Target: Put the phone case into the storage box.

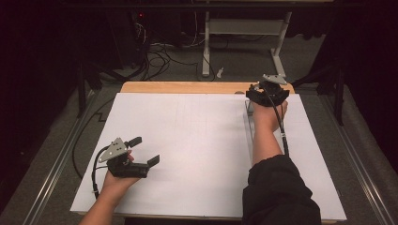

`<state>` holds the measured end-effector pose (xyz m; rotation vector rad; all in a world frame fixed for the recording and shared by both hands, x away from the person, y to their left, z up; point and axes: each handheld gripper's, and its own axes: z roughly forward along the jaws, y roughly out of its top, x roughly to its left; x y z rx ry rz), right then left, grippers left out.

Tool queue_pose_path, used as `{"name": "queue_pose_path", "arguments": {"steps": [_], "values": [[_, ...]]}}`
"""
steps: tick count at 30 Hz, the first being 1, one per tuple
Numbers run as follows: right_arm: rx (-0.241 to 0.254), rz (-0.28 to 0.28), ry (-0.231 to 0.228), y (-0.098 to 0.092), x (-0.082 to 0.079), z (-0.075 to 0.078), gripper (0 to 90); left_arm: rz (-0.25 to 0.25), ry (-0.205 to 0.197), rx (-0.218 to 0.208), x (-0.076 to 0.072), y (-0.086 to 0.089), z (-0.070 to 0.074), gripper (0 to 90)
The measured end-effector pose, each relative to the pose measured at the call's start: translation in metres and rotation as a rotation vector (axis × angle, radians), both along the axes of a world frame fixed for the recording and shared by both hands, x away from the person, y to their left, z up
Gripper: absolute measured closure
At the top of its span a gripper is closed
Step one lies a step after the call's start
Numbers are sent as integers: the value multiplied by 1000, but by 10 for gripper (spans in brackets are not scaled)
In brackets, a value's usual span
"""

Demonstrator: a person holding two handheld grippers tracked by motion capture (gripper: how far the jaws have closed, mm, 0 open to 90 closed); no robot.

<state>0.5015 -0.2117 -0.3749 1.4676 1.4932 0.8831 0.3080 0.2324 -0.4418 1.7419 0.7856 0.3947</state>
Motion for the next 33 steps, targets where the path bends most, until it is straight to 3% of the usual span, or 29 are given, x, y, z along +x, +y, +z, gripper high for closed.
{"name": "queue_pose_path", "arguments": {"steps": [19, 33], "values": [[-12, 38, -26, -4, 3, -3, 115, -5, 4, 6, 0, -1, -1, 2], [-2, 52, 3, -6, 6, -8, 71, -5, 8, 11, 0, -1, -2, 2]]}}
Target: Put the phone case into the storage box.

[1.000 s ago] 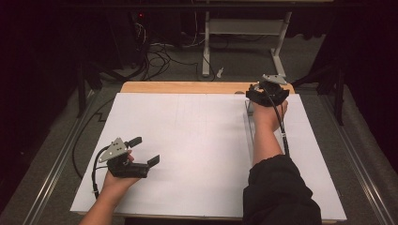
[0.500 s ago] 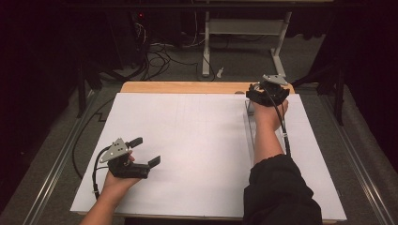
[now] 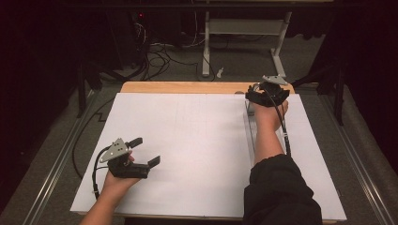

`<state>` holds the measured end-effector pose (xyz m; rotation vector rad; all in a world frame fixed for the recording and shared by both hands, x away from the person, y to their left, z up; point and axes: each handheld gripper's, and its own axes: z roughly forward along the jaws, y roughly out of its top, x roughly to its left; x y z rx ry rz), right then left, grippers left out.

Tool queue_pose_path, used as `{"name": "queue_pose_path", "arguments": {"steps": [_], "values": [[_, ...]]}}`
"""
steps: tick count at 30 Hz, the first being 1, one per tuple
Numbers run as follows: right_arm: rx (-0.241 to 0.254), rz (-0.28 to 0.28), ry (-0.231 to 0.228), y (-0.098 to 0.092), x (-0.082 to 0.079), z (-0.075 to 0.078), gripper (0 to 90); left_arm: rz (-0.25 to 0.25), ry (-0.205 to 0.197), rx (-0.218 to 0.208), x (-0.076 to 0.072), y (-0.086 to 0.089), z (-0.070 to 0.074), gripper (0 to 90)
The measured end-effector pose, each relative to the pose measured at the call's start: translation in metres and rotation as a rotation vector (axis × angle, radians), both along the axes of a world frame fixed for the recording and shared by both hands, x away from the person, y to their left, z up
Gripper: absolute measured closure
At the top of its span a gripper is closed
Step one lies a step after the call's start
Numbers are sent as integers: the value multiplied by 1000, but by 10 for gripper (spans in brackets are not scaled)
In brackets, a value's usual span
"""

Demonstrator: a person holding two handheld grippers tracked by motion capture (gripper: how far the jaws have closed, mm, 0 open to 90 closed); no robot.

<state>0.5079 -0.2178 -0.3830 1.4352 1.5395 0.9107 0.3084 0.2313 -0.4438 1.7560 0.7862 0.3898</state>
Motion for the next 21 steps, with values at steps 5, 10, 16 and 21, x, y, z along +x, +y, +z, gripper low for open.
{"name": "queue_pose_path", "arguments": {"steps": [5, 10, 16, 21], "values": [[8, 6, -6, 0, 0, 0, 44, 0, 1, 0, 0, 0, 0, 2], [22, 12, -6, -1, 1, 0, 2, -2, 2, 1, 0, 0, 0, 2], [25, 32, -12, -1, 1, 1, 1, 0, 3, 0, 0, 0, 0, 2], [24, 49, -8, -2, -1, 2, 1, 0, 4, 0, 0, 0, 0, 2]]}}
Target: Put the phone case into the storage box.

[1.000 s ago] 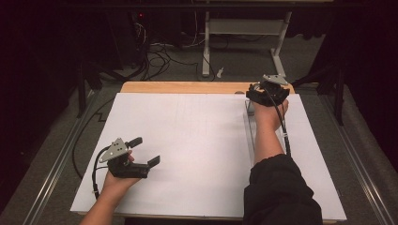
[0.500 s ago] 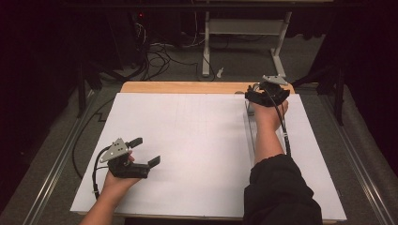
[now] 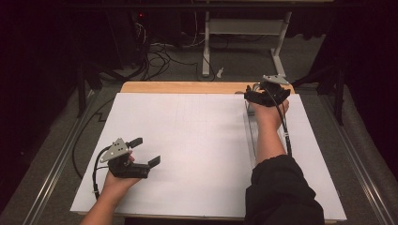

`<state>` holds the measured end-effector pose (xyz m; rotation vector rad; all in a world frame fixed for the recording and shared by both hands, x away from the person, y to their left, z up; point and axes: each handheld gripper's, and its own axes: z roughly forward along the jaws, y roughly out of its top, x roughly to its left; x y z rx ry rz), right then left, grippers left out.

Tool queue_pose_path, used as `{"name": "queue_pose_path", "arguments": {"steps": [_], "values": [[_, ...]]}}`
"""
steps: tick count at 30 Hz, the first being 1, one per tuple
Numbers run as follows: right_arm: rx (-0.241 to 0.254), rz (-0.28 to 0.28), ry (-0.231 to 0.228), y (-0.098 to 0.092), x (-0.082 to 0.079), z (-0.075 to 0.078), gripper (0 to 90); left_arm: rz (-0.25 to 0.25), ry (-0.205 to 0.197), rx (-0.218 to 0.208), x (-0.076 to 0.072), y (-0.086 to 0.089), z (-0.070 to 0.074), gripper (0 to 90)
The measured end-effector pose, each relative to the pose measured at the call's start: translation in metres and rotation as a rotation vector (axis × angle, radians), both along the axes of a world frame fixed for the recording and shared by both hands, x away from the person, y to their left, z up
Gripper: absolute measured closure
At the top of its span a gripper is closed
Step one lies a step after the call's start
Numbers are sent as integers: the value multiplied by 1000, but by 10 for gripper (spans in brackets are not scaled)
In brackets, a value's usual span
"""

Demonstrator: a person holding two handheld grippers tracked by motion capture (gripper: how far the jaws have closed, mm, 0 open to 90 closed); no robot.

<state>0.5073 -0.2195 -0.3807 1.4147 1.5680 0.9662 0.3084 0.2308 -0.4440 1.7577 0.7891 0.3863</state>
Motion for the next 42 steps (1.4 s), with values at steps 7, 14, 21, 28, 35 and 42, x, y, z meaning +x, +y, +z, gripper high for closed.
{"name": "queue_pose_path", "arguments": {"steps": [7, 14, 21, 28, 35, 42], "values": [[1, 17, -10, -2, -2, 4, 1, 3, 2, -2, 0, 0, 0, 2], [-4, 26, -15, -2, -3, 6, 1, 3, 2, -3, 0, 0, 0, 2], [0, 32, -43, -4, -4, 12, 1, 2, 3, -3, 0, 0, 0, 2], [0, 34, -63, -5, -4, 16, 1, -1, 7, 3, 1, -1, -1, 2], [6, 43, -80, -4, -6, 22, 2, -2, 10, 3, 1, -1, -2, 2], [11, 48, -94, -8, -12, 31, 2, -2, 9, 5, 1, -2, -2, 2]]}}
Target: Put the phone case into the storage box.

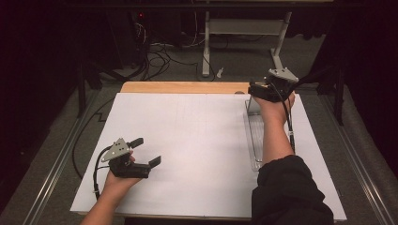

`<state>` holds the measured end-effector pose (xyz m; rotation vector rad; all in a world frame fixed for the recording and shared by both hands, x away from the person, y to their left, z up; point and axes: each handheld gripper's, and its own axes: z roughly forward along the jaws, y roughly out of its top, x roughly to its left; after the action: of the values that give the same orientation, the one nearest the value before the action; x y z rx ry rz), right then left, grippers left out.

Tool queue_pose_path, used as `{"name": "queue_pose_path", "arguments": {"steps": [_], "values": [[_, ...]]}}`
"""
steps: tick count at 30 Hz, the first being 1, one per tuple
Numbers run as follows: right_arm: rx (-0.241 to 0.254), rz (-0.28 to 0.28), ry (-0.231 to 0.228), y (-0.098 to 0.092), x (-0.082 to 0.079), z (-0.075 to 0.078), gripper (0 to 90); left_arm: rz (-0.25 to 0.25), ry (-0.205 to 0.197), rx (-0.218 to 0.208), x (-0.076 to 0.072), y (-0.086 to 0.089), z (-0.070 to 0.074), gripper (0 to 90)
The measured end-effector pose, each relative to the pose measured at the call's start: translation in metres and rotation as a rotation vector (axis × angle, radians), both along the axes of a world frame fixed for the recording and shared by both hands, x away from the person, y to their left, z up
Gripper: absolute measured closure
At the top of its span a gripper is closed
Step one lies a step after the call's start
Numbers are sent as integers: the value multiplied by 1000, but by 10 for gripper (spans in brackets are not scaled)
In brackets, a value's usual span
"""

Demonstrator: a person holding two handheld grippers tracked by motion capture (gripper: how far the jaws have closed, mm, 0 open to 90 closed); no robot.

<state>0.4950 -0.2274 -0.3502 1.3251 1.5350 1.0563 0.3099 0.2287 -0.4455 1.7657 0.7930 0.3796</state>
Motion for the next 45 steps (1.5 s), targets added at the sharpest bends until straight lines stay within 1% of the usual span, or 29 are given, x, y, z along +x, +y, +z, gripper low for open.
{"name": "queue_pose_path", "arguments": {"steps": [5, 7, 14, 19, 22, 25, 32, 34, 35, 37, 40, 43, 45], "values": [[-6, 11, -4, -2, -6, 5, 2, -2, 4, 6, 1, -1, -1, 2], [0, 21, -9, -2, -9, 6, 2, -5, 7, 7, 1, -1, -1, 2], [3, 42, -6, -3, -19, 7, 2, 1, 9, 13, 1, -1, -1, 2], [15, 56, -7, -3, -27, 5, 2, 2, 11, 18, 2, -1, -1, 2], [9, 64, 2, -4, -31, 4, 2, 5, 9, 18, 2, 0, -1, 2], [21, 74, -2, -5, -37, 1, 2, 4, 11, 23, 2, 0, -1, 2], [28, 100, 16, -6, -51, -7, 1, 10, 9, 35, 1, -1, -1, 2], [23, 107, 25, -6, -55, -9, 1, 8, 10, 37, 2, -1, -1, 2], [25, 110, 18, -6, -57, -9, 1, 4, 13, 40, 2, -2, -1, 2], [34, 117, 19, -7, -62, -9, 1, 1, 13, 47, 2, -3, -2, 2], [31, 131, 12, -8, -70, -8, 1, -3, 11, 51, 2, -4, -2, 2], [45, 152, 10, -8, -79, -8, 1, -5, 6, 63, 1, -4, -1, 2], [74, 174, 11, -9, -86, -8, 1, -10, 4, 70, 0, -5, -1, 2]]}}
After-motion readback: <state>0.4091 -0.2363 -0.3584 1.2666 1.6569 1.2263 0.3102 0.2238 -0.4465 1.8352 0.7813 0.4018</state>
